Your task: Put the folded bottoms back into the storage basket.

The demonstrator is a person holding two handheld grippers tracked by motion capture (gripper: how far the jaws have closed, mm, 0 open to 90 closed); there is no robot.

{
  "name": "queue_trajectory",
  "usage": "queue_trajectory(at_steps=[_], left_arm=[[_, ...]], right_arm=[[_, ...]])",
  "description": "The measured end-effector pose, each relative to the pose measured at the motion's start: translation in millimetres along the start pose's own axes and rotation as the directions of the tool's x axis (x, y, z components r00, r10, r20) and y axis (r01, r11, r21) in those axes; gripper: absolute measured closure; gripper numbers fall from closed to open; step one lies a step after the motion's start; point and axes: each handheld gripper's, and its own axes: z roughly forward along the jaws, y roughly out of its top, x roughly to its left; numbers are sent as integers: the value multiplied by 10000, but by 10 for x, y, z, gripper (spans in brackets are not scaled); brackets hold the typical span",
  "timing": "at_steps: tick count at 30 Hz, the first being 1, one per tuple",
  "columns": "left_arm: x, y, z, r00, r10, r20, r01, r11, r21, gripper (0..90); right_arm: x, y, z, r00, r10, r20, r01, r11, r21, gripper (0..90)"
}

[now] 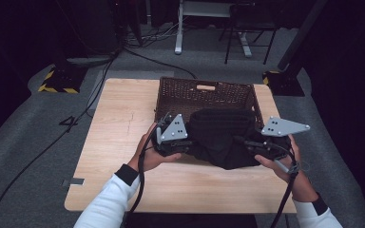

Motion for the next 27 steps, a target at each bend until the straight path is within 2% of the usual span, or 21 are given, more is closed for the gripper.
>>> queue_trajectory(at_steps=[5,8,20,27], left_arm=[[77,58,1,9997,-61,-216,61,10000,-3,716],[131,91,17,9990,85,-448,-82,9999,72,716],[401,178,86,9959,-263,-867,252,9996,-144,716],[569,166,171,9930,-491,-1079,493,9988,-7,716]], right_arm=[[-65,69,34,9999,-41,137,42,10000,-35,638],[-119,111,62,9999,-2,167,3,10000,-53,638],[-352,307,232,9984,18,566,-22,10000,75,638],[-490,318,390,9976,190,661,-196,9998,88,638]])
